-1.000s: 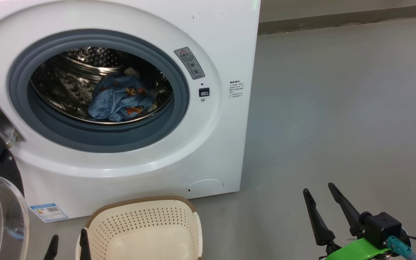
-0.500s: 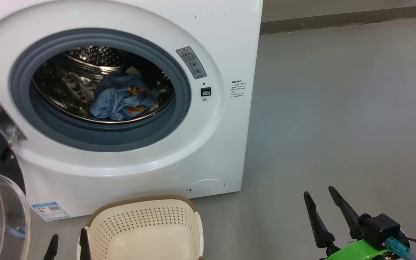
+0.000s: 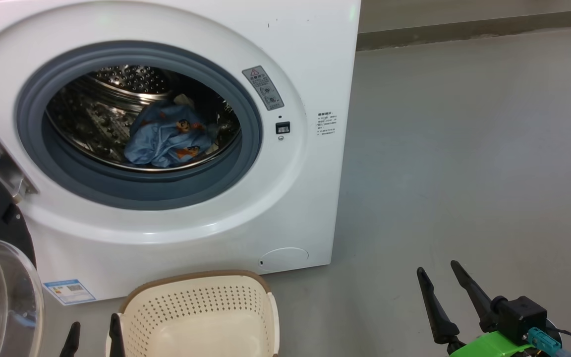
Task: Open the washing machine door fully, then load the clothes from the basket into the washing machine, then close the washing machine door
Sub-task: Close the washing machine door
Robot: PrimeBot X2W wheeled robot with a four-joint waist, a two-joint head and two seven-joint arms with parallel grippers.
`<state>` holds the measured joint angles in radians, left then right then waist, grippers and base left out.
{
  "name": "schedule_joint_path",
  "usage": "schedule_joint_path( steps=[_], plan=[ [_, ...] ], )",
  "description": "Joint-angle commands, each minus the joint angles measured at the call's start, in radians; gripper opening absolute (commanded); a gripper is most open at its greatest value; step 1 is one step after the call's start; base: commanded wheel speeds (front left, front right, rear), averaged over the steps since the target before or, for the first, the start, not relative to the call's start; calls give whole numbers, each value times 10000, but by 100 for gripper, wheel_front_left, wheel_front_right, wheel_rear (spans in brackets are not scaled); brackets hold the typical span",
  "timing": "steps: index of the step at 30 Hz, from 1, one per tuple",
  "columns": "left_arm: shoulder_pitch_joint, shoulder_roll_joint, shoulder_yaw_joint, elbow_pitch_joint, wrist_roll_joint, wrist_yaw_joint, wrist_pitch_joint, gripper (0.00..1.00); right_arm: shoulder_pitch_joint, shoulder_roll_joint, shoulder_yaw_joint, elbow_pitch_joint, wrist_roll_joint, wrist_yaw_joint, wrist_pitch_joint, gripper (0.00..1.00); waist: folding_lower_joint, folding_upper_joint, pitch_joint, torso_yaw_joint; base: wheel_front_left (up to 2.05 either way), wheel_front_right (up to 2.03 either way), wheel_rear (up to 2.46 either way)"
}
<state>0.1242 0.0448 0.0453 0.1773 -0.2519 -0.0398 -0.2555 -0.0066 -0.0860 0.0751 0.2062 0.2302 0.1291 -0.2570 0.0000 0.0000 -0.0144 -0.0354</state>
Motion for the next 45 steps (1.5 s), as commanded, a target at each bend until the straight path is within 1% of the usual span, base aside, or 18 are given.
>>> schedule_joint_path(
  steps=[1, 8, 15, 24, 34, 39, 45],
  plan=[
    [-277, 55, 328, -245, 62, 58, -63, 100, -270, 3, 166, -192, -26, 16, -48, 100, 0, 0, -14, -7, 0, 0, 0],
    [-266, 55, 305, -238, 121, 142, -63, 100, -281, 9, 158, -157, -6, 16, -48, 100, 0, 0, -61, -22, -11, 11, 0],
    [-248, 55, 284, -187, 138, 232, -63, 100, -264, 19, 140, -177, 9, 16, -48, 100, 0, 0, -61, -1, -94, 94, 0],
    [-229, 55, 294, -242, 103, 193, -63, 100, -250, 11, 125, -221, 2, 16, -48, 100, 0, 0, -70, -6, -155, 155, 0],
    [-213, 55, 294, -243, 157, 162, -63, 100, -238, 38, 97, -246, -18, 16, -48, 100, 0, 0, 7, -10, -36, 36, 0],
    [-267, 55, 287, -218, 185, 142, -63, 100, -241, 43, 40, -232, -28, 16, -48, 100, 0, 0, 2, 87, 0, 0, 0],
    [-286, 55, 315, -226, 253, 128, -63, 100, -279, 4, 61, -222, -29, 16, -48, 100, 0, 0, -69, 508, 0, 0, 0]
  ],
)
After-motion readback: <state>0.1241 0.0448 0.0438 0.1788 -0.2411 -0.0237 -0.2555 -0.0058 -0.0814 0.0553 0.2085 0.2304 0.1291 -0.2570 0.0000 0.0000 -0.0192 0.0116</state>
